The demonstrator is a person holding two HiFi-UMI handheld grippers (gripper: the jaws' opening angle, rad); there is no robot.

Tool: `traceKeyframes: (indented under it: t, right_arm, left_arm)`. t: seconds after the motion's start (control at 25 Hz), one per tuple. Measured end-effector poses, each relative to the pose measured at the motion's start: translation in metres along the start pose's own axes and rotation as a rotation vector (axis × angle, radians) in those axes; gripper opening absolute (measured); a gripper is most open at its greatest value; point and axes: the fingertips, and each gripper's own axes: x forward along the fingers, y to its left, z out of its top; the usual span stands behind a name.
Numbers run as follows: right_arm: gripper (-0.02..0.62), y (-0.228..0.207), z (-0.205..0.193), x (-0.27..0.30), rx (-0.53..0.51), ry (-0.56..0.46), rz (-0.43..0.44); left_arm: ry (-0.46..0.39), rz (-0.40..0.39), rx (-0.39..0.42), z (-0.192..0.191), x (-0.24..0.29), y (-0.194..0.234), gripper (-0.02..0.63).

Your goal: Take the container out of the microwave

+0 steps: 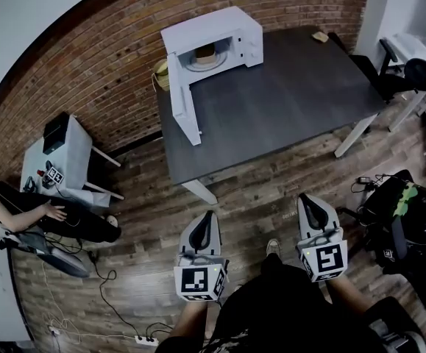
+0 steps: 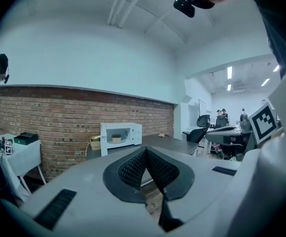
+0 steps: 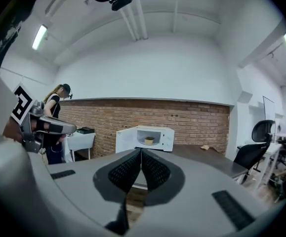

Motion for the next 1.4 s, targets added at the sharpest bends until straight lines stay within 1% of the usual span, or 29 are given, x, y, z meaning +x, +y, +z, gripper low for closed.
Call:
traceKeyframes:
  t: [0.08,0.16,0.32,0.4,0.48,0.6,0.72,0.88,1.0,1.16,1.24,1.32,1.4]
  right_arm:
    - [0.063,-0.024,-0.007,0.008,-0.004,0.017,-0.002]
    - [0.063,-0.045,-0.009,0.014,-0.021,0.012,0.001]
    - [0.063,-0.082,-0.008,0.032,-0.004,-0.006,0.019]
    - [0.063,-0.09,-0.004,0.041,0.004,-0.015,0.034]
    - [0.063,-0.091,0.002,0.05,0.011,-0.027,0.053]
    - [0.063,-0.089,0.006,0.069,0.024,-0.026,0.082]
    - [0.063,-0.085,0.002,0.087,0.031,0.0,0.103]
    - [0.063,-0.094,-0.004,0.111,0.095,0.034,0.094]
    - [0.063,-0.105,-0.002,0.136,0.087,0.041,0.07]
    - [0.063,-0.109,0.008,0.172,0.071,0.045,0.064]
    - [0.063,-0.11,0.013,0.192,0.063,0.05,0.052]
    - [0.063,-0.106,0.018,0.214,0.057,0.065,0.053]
    - [0.063,-0.101,0.023,0.236,0.048,0.077,0.058]
  left_arm:
    - [-0.017,0.0,0.012,0.007,0.022,-0.012,0.005]
    - [-0.023,0.006,0.015,0.012,0.039,-0.023,0.005]
    - [-0.045,0.037,-0.008,0.023,0.066,-0.04,0.006]
    - [-0.053,0.048,-0.012,0.024,0.073,-0.046,0.005]
    - [-0.043,0.061,-0.011,0.021,0.077,-0.047,0.005]
    - [-0.038,0.074,-0.022,0.02,0.09,-0.039,0.006]
    - [-0.031,0.078,-0.024,0.017,0.107,-0.027,0.005]
    - [-0.019,0.047,-0.027,0.018,0.141,-0.017,0.006]
    - [-0.022,0.01,-0.016,0.022,0.171,-0.011,0.006]
    - [-0.019,-0.029,-0.016,0.031,0.209,0.007,0.005]
    - [-0.028,-0.05,0.004,0.04,0.227,0.017,0.006]
    - [-0.034,-0.061,0.024,0.046,0.244,0.032,0.006]
    - [-0.036,-0.058,0.018,0.049,0.259,0.049,0.006]
